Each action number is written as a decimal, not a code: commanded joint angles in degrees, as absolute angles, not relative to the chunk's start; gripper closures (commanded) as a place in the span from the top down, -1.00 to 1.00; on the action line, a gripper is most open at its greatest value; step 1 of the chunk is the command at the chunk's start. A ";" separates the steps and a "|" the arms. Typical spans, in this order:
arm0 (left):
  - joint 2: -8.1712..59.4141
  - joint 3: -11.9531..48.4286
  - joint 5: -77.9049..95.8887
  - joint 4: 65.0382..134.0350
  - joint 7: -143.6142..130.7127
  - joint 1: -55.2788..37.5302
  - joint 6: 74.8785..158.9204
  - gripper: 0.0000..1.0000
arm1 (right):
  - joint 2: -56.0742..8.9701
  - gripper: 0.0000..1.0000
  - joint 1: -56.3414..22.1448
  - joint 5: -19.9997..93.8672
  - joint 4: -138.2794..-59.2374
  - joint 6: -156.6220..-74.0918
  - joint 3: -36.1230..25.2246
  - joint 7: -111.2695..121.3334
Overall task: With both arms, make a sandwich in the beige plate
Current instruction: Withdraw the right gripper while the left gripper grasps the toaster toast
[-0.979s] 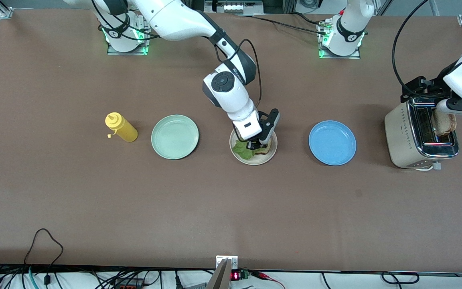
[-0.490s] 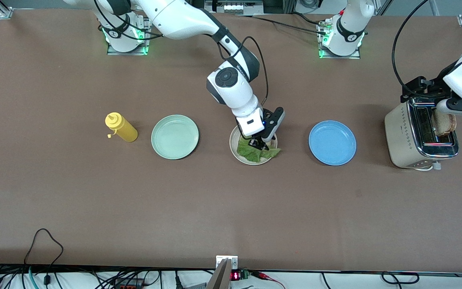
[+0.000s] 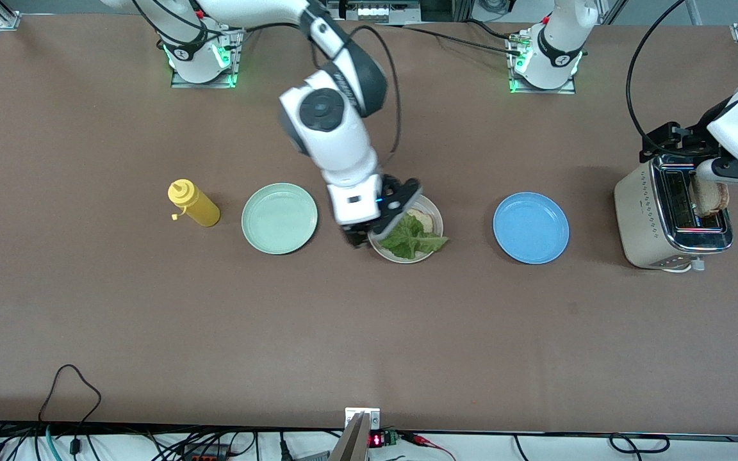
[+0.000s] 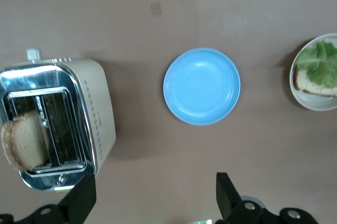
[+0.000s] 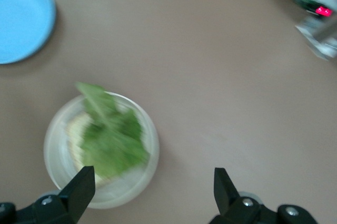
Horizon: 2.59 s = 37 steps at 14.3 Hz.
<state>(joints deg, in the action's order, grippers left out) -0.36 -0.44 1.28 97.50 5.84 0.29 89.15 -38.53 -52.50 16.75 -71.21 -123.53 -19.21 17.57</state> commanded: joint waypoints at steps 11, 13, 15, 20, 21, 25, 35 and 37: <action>12.04 -0.79 -8.69 89.29 9.58 10.18 86.91 1.00 | -30.15 1.00 -44.40 17.14 -72.33 -100.12 -32.43 5.56; 11.95 -0.79 -8.88 89.73 14.38 13.69 87.54 1.00 | -28.48 1.00 -41.15 15.22 -72.33 -97.22 -30.25 1.60; 11.34 -0.70 -8.96 93.32 18.88 16.33 91.91 1.00 | -26.29 1.00 -35.45 9.26 -72.42 -94.93 -24.12 -5.15; 6.69 -0.53 -8.96 107.64 23.55 19.69 110.09 1.00 | -21.80 1.00 -19.19 -0.34 -72.77 -93.16 -7.23 -10.28; 5.98 -0.44 -8.96 110.19 24.16 20.30 113.87 1.00 | -21.27 1.00 -15.68 -0.53 -72.77 -93.08 -4.42 -10.20; 5.01 -0.26 -8.79 115.22 26.44 23.81 117.07 0.92 | -18.99 1.00 -6.61 -1.23 -72.86 -92.81 0.87 -10.28; 6.41 -0.18 -8.09 118.21 26.02 24.70 119.27 -0.02 | 0.60 1.00 -0.52 -1.49 -93.15 -97.21 4.83 -12.56; 6.68 -0.18 -8.09 118.21 26.28 24.70 118.57 -0.41 | 1.31 1.00 -1.93 -1.67 -93.51 -96.77 4.49 -14.14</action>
<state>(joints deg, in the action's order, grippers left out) 7.12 -0.67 -8.01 117.46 25.64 24.18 118.35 -2.15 -1.12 -0.58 -89.04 -95.04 4.15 -11.69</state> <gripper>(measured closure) 0.537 0.000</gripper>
